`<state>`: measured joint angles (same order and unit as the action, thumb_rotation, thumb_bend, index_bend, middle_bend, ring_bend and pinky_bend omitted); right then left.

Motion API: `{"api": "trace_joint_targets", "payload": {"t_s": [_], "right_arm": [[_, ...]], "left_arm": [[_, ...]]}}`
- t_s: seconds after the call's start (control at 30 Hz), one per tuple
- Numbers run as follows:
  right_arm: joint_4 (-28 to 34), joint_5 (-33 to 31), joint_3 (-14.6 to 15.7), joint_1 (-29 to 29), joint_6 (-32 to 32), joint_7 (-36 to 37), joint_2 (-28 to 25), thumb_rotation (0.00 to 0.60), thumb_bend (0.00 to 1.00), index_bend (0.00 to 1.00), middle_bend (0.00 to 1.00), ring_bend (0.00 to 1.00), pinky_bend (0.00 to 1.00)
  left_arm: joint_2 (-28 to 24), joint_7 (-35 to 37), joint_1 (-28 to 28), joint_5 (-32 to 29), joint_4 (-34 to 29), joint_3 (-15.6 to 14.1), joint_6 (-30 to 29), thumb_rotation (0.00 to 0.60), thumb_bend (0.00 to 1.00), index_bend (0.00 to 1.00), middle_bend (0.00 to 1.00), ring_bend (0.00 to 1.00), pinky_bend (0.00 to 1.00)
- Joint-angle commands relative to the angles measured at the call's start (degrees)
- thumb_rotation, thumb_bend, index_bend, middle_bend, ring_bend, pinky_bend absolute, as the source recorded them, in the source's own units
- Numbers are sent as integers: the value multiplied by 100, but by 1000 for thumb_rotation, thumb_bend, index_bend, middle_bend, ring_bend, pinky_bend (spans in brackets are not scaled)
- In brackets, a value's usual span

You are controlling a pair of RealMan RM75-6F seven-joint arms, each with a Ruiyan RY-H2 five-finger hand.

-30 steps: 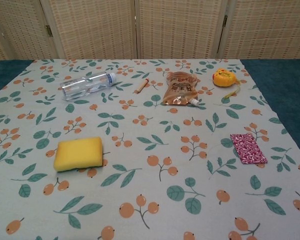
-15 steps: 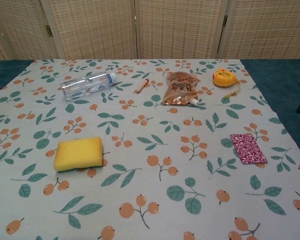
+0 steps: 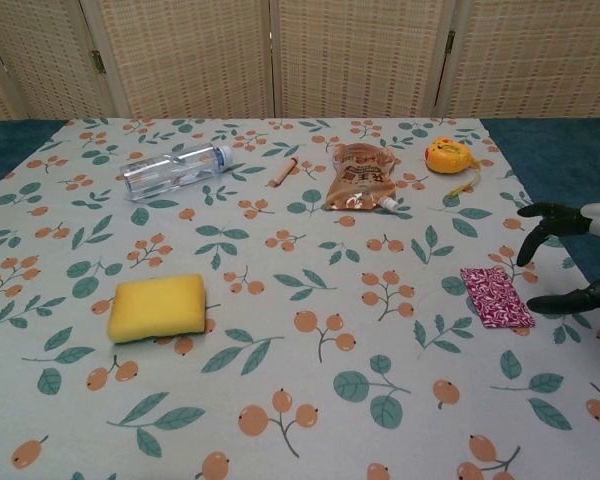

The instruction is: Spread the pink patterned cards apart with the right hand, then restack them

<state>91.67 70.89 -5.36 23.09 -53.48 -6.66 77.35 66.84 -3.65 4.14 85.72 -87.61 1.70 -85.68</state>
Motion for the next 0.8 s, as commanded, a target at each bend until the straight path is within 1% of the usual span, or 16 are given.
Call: {"api": "trace_joint_targets", "payload": {"t_s": [0.03,0.2,0.43,0.8], "right_arm": [[-163,-133,4,111,105,-143,170,327,148,325,0,0,0],[-367,-266,15,178,127,-220,328,329,147,324,0,0,0],[-554,-379,54,236,159,-297,403,327,148,325,0,0,0],[-885,-392,126,327,209,-342,631,324,147,325,0,0,0]], "left_arm": [[5,15,3,-2,19,-2,6,600,272,152,16,43,0],[19,61,-8,8,52,-7,-8,600,272,158,16,43,0],[37,66,-2,1,71,-11,20,600,272,160,16,44,0],[29,96,-7,7,67,-16,18,600,272,164,16,44,0]]}}
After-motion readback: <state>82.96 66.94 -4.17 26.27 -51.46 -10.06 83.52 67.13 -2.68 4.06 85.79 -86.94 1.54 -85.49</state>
